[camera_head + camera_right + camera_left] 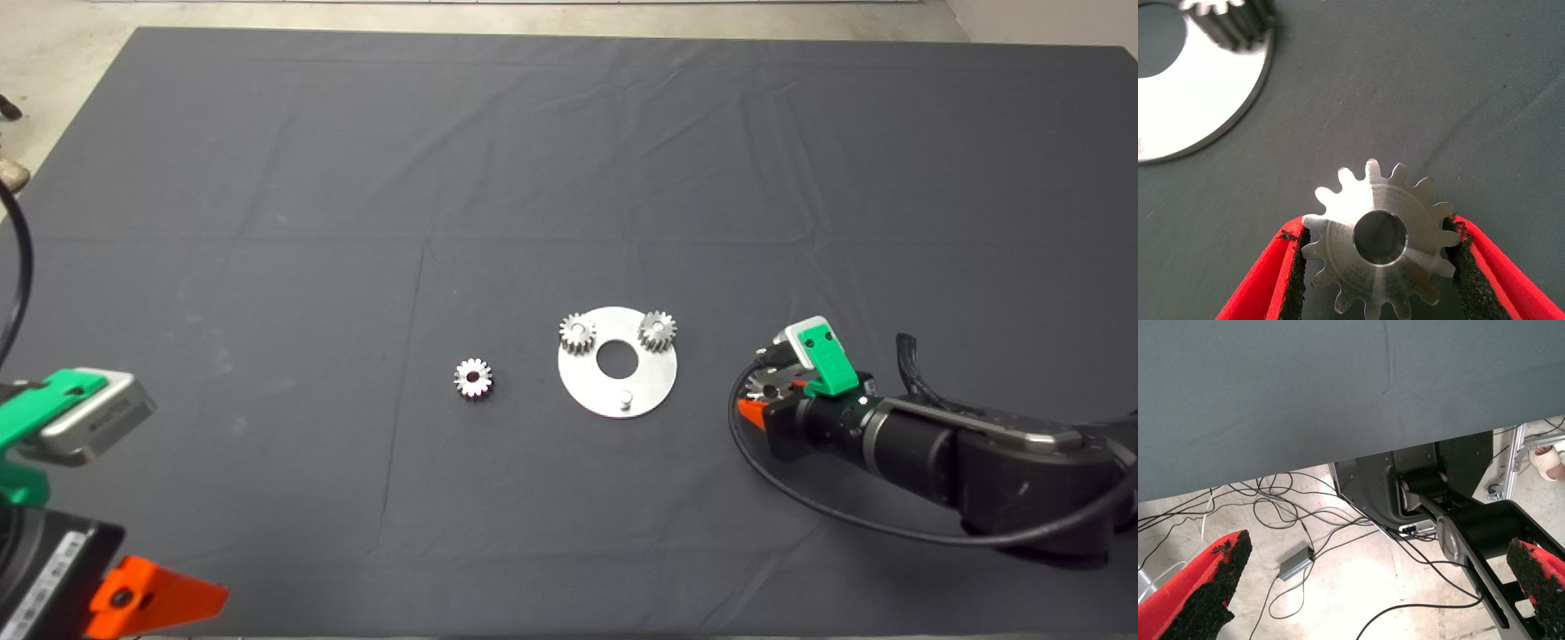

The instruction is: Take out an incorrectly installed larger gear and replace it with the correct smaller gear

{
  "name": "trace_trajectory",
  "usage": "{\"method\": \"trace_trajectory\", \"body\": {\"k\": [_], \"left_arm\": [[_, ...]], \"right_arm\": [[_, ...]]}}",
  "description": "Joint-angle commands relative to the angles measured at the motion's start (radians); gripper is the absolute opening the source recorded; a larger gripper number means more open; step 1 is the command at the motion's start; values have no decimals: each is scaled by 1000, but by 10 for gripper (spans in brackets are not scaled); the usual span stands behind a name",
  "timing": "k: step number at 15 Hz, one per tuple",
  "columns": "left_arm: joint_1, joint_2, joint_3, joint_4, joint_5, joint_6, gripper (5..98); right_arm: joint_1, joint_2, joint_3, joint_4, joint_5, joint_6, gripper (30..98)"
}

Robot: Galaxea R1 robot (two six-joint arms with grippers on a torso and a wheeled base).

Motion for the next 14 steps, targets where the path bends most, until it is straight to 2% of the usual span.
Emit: {"method": "trace_trajectory", "body": {"k": [1, 5, 14], "left_arm": [[-3, -1, 3, 3, 11, -2, 982], [-3, -1, 5, 3, 12, -2, 982], [-3, -1, 6, 3, 9, -2, 982]], "right_arm": [[-8, 28, -43, -103, -13, 19, 494], [-8, 45, -61, -138, -13, 19, 494], [-6, 48, -23, -137, -15, 15, 500]]}}
